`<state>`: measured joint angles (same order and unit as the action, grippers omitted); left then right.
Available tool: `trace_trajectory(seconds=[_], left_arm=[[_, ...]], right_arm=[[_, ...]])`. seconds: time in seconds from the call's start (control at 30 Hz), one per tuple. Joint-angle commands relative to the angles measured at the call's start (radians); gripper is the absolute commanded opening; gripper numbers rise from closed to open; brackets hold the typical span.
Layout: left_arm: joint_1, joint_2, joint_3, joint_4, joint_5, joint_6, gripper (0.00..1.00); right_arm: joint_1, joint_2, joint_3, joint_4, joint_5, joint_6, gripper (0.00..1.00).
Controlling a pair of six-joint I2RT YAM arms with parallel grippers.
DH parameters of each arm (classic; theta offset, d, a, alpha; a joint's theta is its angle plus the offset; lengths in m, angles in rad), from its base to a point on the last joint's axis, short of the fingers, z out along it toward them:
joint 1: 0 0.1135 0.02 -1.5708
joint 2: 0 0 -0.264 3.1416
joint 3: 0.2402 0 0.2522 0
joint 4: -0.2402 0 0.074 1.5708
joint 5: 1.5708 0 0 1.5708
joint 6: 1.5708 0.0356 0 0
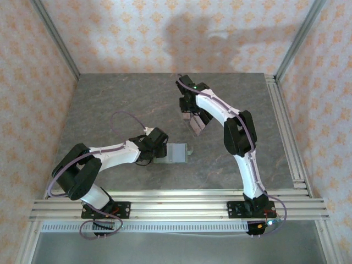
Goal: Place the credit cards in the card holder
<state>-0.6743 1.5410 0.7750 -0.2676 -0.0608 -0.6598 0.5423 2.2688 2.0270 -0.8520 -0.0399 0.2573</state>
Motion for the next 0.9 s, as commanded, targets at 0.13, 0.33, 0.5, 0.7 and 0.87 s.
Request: trace_trajectory(seconds=[0.13, 0.33, 0.5, 0.7, 0.87], left_arm=[[-0.006, -0.019, -0.019, 0.012, -0.038, 0.002, 0.63], [-0.006, -0.018, -0.019, 0.018, -0.037, -0.002, 0.63], [-0.006, -0.013, -0.022, 0.023, -0.035, -0.003, 0.63], [-0.006, -0.01, -0.022, 0.029, -0.032, -0.004, 0.63], [-0.007, -0.007, -0.023, 0.03, -0.031, -0.004, 0.63]], right_arm=[[-0.005, 0.068, 0.09, -0.072, 0.025, -0.011, 0.33], [-0.005, 0.083, 0.109, -0.073, 0.012, -0.012, 0.25], [-0.005, 0.089, 0.119, -0.081, 0.012, -0.019, 0.24], [-0.004, 0.092, 0.126, -0.079, 0.018, -0.022, 0.19], [-0.005, 0.101, 0.147, -0.093, 0.02, -0.029, 0.12]])
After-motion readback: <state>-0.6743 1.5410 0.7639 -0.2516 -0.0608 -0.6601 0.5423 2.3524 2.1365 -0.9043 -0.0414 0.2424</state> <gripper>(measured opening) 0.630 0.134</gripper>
